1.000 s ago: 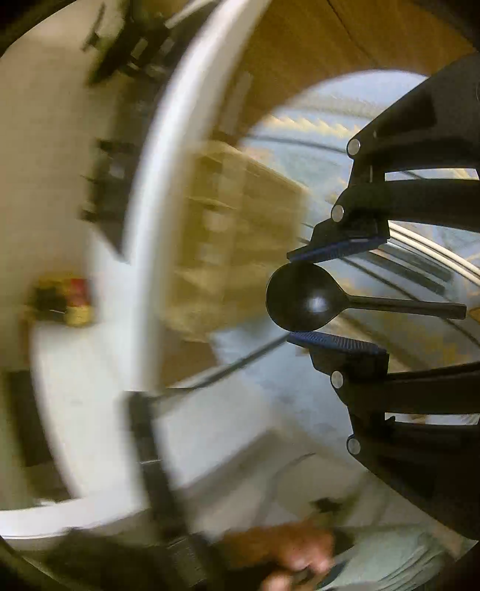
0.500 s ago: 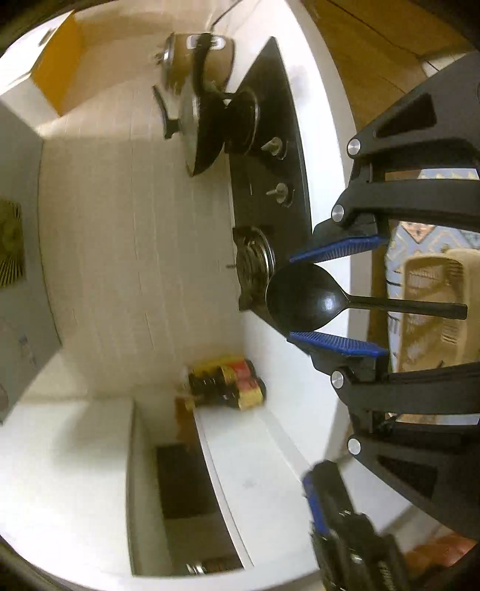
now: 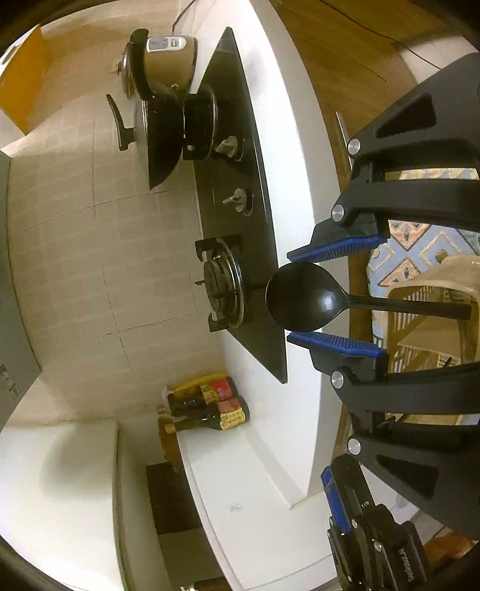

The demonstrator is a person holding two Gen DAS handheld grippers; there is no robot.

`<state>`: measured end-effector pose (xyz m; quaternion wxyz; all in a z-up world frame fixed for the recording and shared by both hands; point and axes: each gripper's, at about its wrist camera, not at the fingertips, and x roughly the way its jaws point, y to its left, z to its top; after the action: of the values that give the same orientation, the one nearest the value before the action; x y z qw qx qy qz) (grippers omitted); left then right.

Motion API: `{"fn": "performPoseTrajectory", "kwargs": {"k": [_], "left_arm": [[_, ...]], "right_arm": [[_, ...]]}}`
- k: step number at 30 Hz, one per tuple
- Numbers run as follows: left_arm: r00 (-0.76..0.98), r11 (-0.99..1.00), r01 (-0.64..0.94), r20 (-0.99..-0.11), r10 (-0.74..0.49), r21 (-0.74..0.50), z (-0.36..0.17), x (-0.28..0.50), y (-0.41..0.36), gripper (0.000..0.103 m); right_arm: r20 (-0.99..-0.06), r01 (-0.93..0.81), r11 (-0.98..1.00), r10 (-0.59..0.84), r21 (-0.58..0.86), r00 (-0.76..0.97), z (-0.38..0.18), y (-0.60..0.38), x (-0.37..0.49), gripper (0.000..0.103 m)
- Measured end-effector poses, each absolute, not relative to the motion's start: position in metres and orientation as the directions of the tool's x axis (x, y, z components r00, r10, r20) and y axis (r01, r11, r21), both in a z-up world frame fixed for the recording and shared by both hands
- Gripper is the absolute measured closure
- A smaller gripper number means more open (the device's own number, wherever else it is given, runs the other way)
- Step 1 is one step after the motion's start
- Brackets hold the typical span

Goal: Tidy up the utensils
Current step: 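Carry the black spoon with the right gripper and release it into the caddy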

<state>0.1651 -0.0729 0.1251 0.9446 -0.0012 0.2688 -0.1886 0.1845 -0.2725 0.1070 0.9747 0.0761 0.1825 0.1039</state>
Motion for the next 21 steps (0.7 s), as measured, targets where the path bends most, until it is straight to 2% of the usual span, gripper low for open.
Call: {"fn": "performPoseTrajectory", "kwargs": {"k": [7,8,9,10,12,16,21], "left_arm": [[0.744,0.911,0.381,-0.534,-0.402,-0.155,0.116,0.166,-0.069,0.074],[0.737,0.907,0.386,-0.536,-0.412,-0.166,0.116,0.164,-0.068,0.074],[0.733,0.905,0.389,-0.537,-0.418,-0.173,0.116,0.163,-0.067,0.071],[0.732,0.903,0.391,-0.535,-0.422,-0.177,0.117,0.159,-0.065,0.067],[0.735,0.903,0.389,-0.531,-0.423,-0.181,0.12,0.153,-0.061,0.063],[0.719,0.889,0.396,-0.524,-0.456,-0.23,0.126,0.135,-0.047,0.062],[0.705,0.88,0.394,-0.528,-0.474,-0.264,0.136,0.109,-0.032,0.061]], "right_arm": [[-0.357,-0.211,0.948,0.288,0.239,0.888,0.1,-0.279,0.17,0.067],[-0.359,-0.217,0.944,0.298,0.25,0.884,0.101,-0.281,0.167,0.064],[-0.367,-0.229,0.937,0.317,0.263,0.874,0.102,-0.283,0.164,0.052],[-0.371,-0.239,0.932,0.33,0.272,0.868,0.103,-0.284,0.161,0.049],[-0.375,-0.25,0.931,0.339,0.266,0.863,0.107,-0.287,0.15,0.049],[-0.398,-0.261,0.933,0.343,0.245,0.851,0.113,-0.29,0.126,0.049],[-0.496,-0.262,0.947,0.322,0.188,0.806,0.117,-0.284,0.102,0.049]]}}
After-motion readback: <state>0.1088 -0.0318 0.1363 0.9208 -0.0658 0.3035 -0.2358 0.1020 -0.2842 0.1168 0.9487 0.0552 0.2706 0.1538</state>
